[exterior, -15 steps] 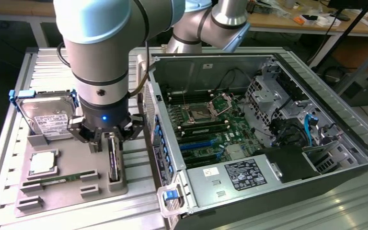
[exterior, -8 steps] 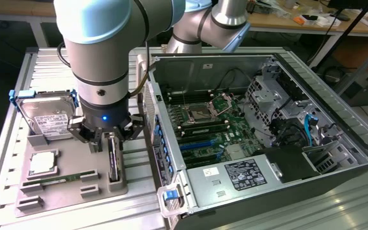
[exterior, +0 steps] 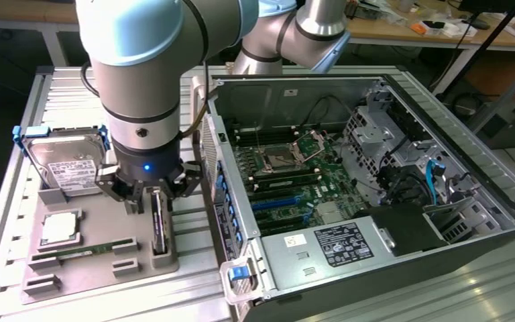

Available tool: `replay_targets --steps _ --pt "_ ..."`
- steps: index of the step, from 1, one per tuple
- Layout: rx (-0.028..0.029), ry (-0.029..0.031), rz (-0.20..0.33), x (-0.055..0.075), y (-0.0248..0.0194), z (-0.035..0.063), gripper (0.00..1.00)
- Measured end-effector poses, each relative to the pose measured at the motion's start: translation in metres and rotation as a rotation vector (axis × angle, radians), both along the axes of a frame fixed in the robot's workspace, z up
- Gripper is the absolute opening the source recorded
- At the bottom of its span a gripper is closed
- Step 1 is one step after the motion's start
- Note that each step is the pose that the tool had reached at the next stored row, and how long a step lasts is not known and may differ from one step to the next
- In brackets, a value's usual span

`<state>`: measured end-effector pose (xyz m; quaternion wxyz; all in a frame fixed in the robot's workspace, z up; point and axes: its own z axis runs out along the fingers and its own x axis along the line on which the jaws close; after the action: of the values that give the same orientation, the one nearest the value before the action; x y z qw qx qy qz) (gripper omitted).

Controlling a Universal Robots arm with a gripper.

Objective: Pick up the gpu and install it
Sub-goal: 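Pick up the gpu and move the gpu toward the slot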

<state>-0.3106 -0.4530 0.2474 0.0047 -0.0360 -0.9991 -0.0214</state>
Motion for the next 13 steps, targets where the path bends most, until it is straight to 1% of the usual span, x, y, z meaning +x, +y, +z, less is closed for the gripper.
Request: replay_targets --steps 13 --pt "-0.0002 -0.0003 0.0 0.0 0.0 -0.0008 0.48"
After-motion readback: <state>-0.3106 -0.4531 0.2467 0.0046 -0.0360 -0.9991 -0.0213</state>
